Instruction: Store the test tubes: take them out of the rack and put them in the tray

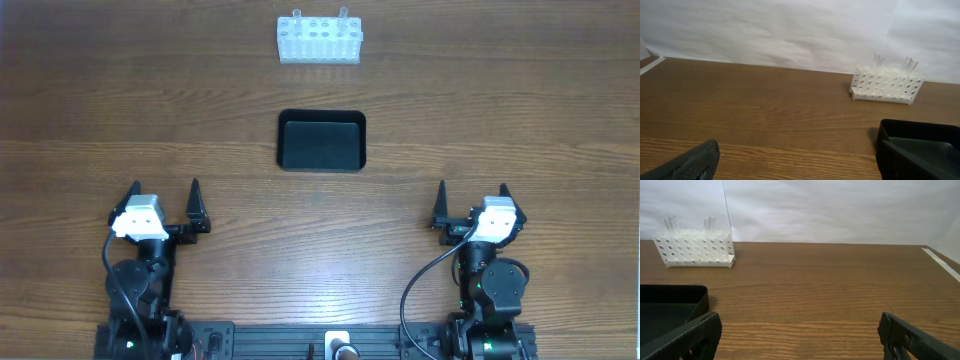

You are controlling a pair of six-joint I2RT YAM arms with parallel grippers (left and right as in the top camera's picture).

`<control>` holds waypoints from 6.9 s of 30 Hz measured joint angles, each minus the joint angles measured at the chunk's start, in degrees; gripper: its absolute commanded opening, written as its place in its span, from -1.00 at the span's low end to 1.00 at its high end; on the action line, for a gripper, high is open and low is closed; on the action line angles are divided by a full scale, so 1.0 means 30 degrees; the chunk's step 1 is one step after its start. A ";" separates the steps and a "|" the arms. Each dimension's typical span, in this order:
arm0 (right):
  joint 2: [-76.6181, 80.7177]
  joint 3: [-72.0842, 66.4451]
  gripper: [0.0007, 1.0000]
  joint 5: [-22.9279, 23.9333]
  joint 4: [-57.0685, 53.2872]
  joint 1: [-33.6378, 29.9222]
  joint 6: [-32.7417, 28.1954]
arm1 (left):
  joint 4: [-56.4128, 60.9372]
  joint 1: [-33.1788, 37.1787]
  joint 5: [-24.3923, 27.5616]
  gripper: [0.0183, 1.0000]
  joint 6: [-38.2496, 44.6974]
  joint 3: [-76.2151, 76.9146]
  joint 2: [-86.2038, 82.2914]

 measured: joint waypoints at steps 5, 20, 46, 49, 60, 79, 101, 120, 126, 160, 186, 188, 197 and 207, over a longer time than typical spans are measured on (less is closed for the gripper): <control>0.0000 0.0000 0.98 0.0000 0.0000 0.0000 0.0015 | 0.0000 0.0000 0.0000 1.00 0.0000 0.0000 0.0000; -0.0007 0.0000 0.99 0.0000 0.0000 0.0000 0.0000 | 0.0000 0.0000 0.0000 0.99 0.0000 0.0000 0.0000; -0.0007 0.0000 0.98 -0.0007 0.0000 0.0000 0.0007 | 0.1413 0.0000 0.0000 1.00 0.0000 0.0000 0.0000; -0.0007 0.0000 0.98 -0.0007 0.0000 0.0000 -0.0007 | 0.2055 0.0000 0.0000 0.99 0.0000 0.0015 0.0000; 0.0000 0.0000 0.98 -0.0007 -0.0007 0.0000 0.0000 | -0.0874 0.0000 -0.0007 1.00 0.0000 0.3942 0.0962; -0.0007 0.0000 0.98 -0.0007 -0.0007 0.0000 0.0015 | -0.0991 -0.3075 0.0000 1.00 -0.0029 1.6990 1.6451; -0.0007 0.0000 0.98 -0.0015 -0.0007 0.0000 0.0007 | -0.3067 -0.7992 -0.2120 0.99 -0.2098 2.7445 3.0454; -0.0007 0.0000 0.98 -0.0007 -0.0007 0.0000 0.0007 | -0.4721 -0.8167 -0.2761 0.99 -0.2397 3.3922 3.8424; -0.0007 0.0000 0.98 -0.0007 -0.0007 0.0000 0.0007 | -0.4772 -0.7949 -0.2761 0.99 -0.3249 3.4425 3.9678; -0.0007 0.0000 0.98 -0.0007 -0.0007 0.0000 0.0000 | -0.1734 -0.7592 -0.2769 0.98 -0.1661 3.4527 4.2861; -0.0007 0.0000 0.98 -0.0007 -0.0007 0.0000 0.0000 | -0.0969 -0.7541 -0.2827 0.96 -0.1151 3.4534 4.3357; -0.0007 0.0000 0.98 -0.0007 -0.0007 0.0000 0.0000 | -0.0787 -0.7541 -0.2827 0.97 -0.1173 3.4541 4.3371; -0.0007 0.0000 0.99 -0.0007 -0.0007 0.0000 0.0007 | -0.0379 -0.7541 -0.2820 0.88 -0.1239 3.4563 4.3779; -0.0007 0.0000 0.99 -0.0007 -0.0007 0.0000 0.0007 | -0.0138 -0.7541 -0.2820 0.43 -0.1734 3.4563 4.3991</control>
